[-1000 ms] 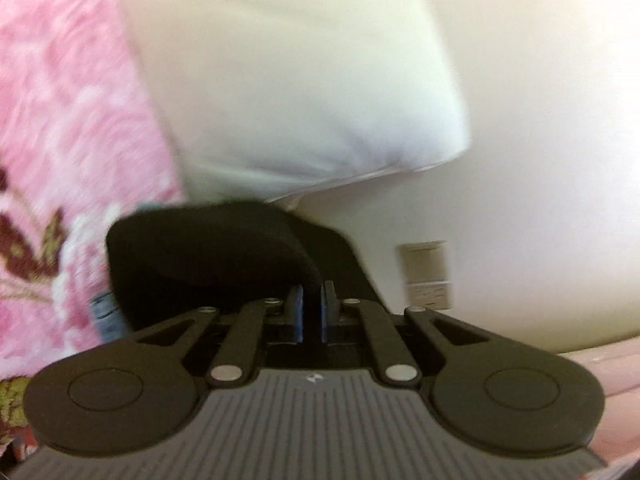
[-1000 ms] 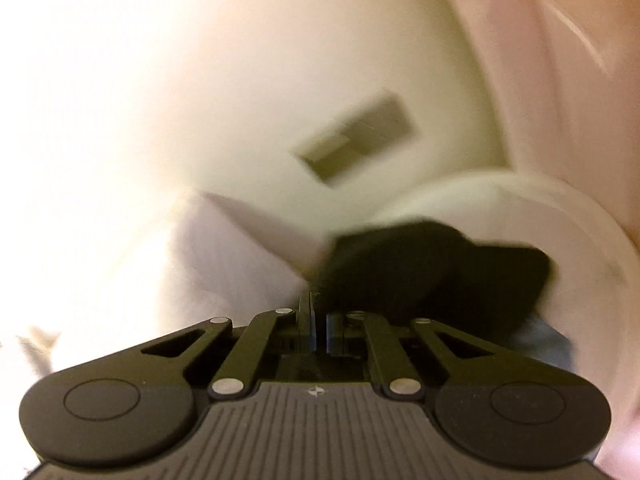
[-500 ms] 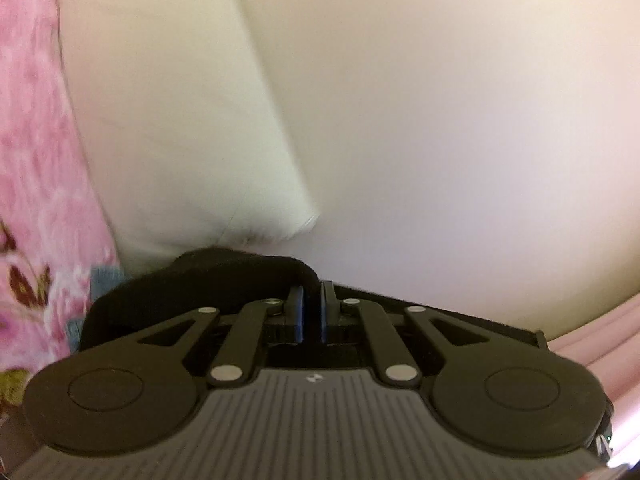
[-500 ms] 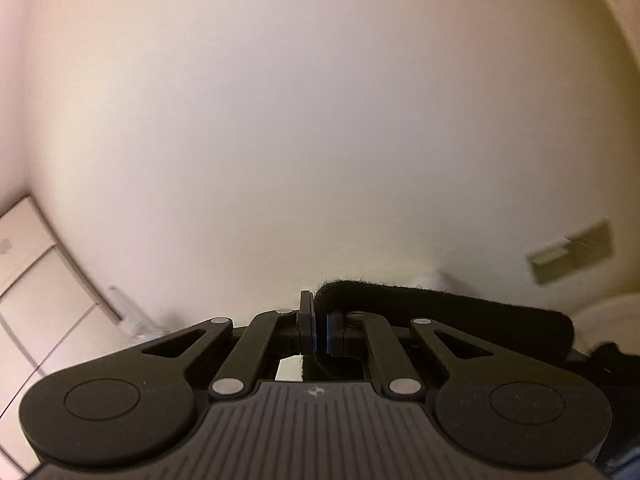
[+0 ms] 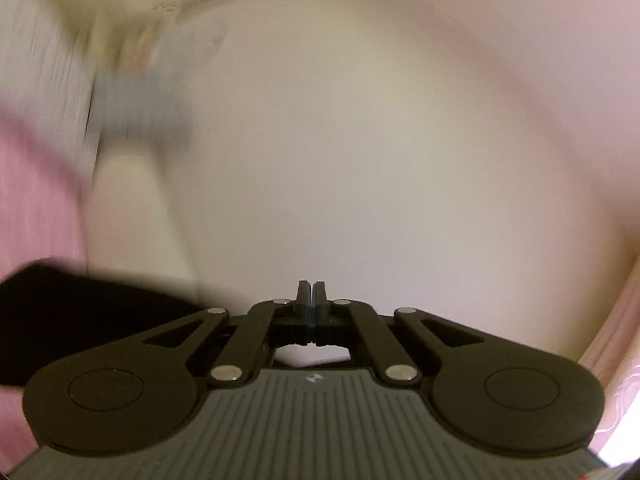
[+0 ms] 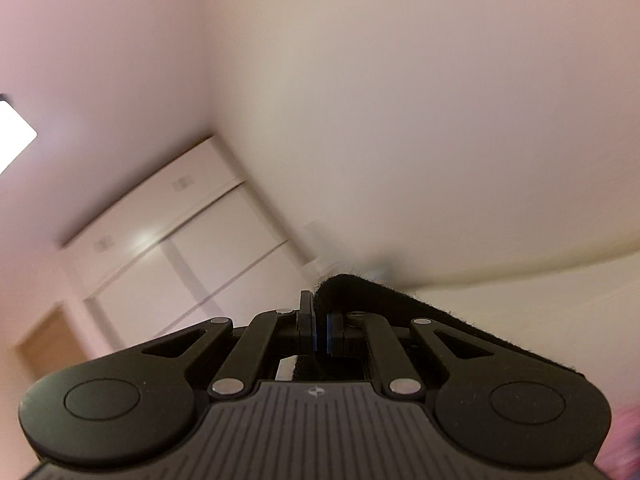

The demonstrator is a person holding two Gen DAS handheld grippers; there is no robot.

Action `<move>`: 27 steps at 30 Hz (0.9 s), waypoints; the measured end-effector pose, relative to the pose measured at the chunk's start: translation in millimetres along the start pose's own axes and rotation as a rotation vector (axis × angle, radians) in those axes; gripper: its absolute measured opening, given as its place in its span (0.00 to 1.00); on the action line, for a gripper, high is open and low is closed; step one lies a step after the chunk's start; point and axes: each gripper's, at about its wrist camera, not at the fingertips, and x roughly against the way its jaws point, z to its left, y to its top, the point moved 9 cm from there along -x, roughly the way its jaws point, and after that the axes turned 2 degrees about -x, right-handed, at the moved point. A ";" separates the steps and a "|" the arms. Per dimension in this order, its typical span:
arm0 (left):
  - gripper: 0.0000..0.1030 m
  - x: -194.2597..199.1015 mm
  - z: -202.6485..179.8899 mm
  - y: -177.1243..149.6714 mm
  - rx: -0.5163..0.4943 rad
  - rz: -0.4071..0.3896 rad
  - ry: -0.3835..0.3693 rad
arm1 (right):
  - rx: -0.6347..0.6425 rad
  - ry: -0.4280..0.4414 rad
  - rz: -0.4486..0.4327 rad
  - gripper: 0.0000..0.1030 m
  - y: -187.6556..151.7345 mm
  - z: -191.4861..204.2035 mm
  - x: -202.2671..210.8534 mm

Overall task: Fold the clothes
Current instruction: 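Lift the black garment off the bin with both grippers and carry it to the bed, then release the black garment onto the bed with both grippers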

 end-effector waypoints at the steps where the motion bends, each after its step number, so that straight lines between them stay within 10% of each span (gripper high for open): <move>1: 0.00 27.7 -9.9 28.5 -0.057 -0.054 0.003 | -0.012 0.039 0.030 0.07 -15.6 19.2 -15.5; 6: 0.00 143.7 0.1 97.8 -0.182 -0.150 0.247 | -0.048 0.217 0.344 0.07 -127.7 132.0 -99.2; 10: 0.00 217.1 69.3 75.7 -0.074 -0.048 0.517 | 0.148 -0.059 0.650 0.21 -254.5 147.1 -139.3; 13: 0.00 260.8 121.2 41.1 0.052 0.055 0.676 | 0.288 -0.335 0.858 0.51 -338.2 116.8 -131.8; 15: 0.00 269.8 144.7 13.8 0.103 0.141 0.734 | 0.285 -0.418 0.949 0.50 -374.3 102.3 -114.0; 27: 0.29 270.8 145.5 -80.2 -0.043 0.488 0.891 | 0.232 -0.475 1.035 0.67 -396.0 72.9 -32.4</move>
